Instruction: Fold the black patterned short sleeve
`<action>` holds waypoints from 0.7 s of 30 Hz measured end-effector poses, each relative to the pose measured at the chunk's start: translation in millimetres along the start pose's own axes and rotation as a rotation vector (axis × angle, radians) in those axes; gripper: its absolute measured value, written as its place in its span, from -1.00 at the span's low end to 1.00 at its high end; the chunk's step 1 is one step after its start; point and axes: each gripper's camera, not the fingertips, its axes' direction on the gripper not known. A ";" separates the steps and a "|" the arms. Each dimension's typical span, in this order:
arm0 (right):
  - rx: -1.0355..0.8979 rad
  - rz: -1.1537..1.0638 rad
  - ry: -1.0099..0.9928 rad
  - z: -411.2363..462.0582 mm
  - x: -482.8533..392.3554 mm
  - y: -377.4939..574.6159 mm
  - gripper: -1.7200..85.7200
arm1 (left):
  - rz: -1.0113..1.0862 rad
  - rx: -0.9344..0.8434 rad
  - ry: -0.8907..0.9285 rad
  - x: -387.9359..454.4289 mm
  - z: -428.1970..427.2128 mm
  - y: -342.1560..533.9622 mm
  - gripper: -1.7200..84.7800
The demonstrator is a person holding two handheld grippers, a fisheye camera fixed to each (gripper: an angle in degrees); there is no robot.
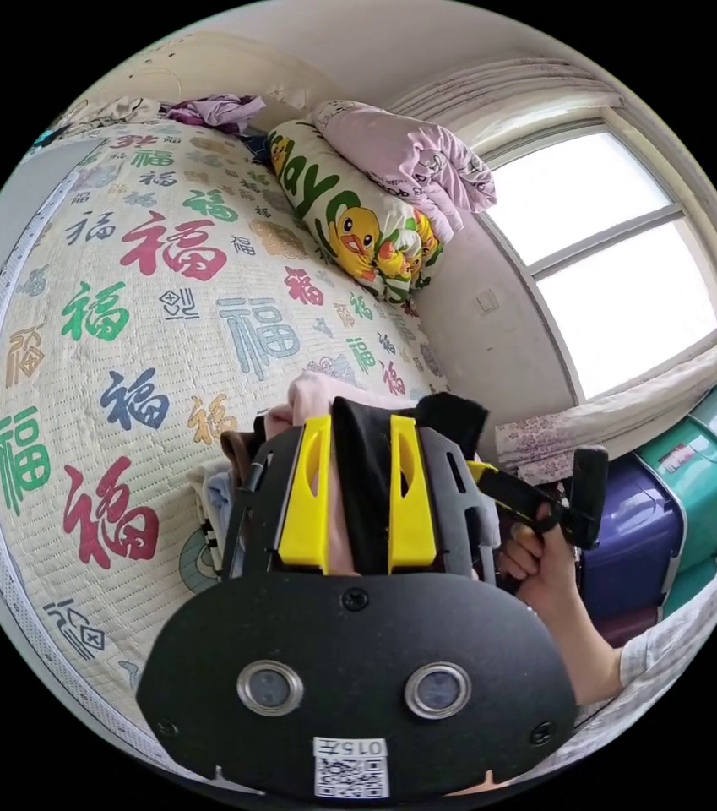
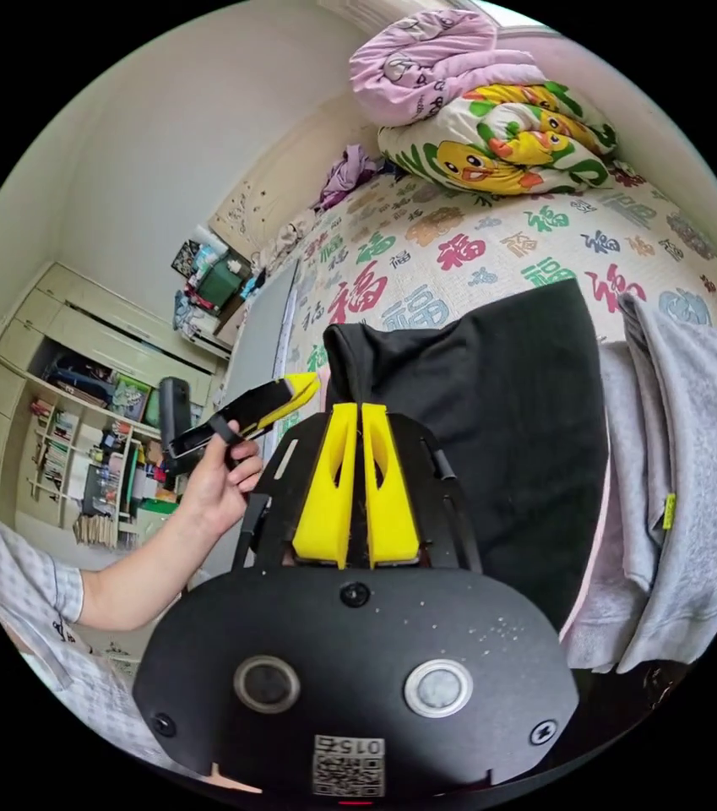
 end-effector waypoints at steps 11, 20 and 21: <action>0.296 0.053 0.025 -136.7 -27.0 94.0 -0.96 | -0.059 0.006 0.065 13.3 -60.9 18.9 -0.95; 0.506 -0.091 0.032 -244.2 -146.3 132.1 -0.96 | 0.117 0.264 0.132 37.6 -305.8 101.1 -0.97; 0.524 -0.113 0.013 -251.3 -166.7 135.2 -0.96 | 0.114 0.294 0.131 33.7 -327.3 107.6 -0.97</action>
